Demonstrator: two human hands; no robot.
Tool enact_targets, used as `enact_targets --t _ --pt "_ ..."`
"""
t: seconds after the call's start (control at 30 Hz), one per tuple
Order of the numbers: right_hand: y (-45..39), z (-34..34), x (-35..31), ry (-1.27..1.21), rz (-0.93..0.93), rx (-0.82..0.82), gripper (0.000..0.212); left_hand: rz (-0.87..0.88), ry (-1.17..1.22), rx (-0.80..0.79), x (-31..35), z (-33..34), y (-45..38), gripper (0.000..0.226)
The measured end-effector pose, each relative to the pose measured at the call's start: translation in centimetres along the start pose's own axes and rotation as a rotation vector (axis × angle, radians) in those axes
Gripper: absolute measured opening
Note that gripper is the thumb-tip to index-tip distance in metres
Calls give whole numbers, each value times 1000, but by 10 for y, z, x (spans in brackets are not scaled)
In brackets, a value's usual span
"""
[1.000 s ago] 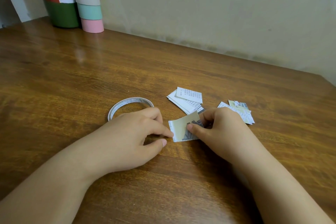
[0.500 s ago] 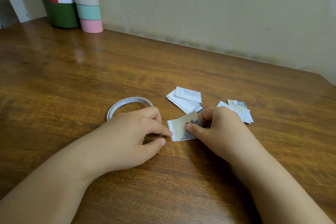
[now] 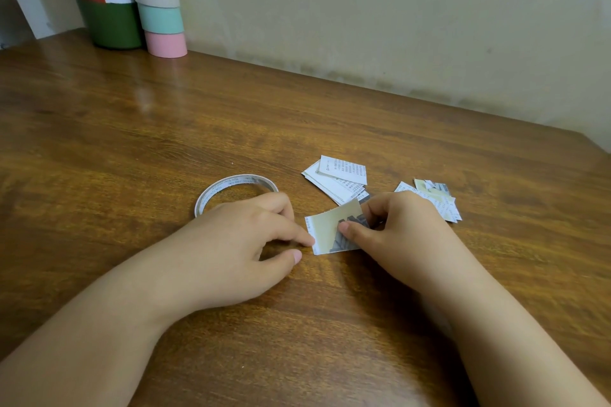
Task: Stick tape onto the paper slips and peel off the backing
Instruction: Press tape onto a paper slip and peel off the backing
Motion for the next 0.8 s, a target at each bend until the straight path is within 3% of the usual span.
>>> enact_targets --t 0.8 --pt "0 0 1 -10 8 0 35 -1 5 -3 0 0 0 39"
Point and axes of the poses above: each hand's wrist, its own y-axis away from the middle knuckle, its own z-axis out of the palm, x = y × z, the point moved 9 cm from there along -y, towards the middle knuckle, and after that the axes turned 3 degrees about -z, right-handed, at the moved point
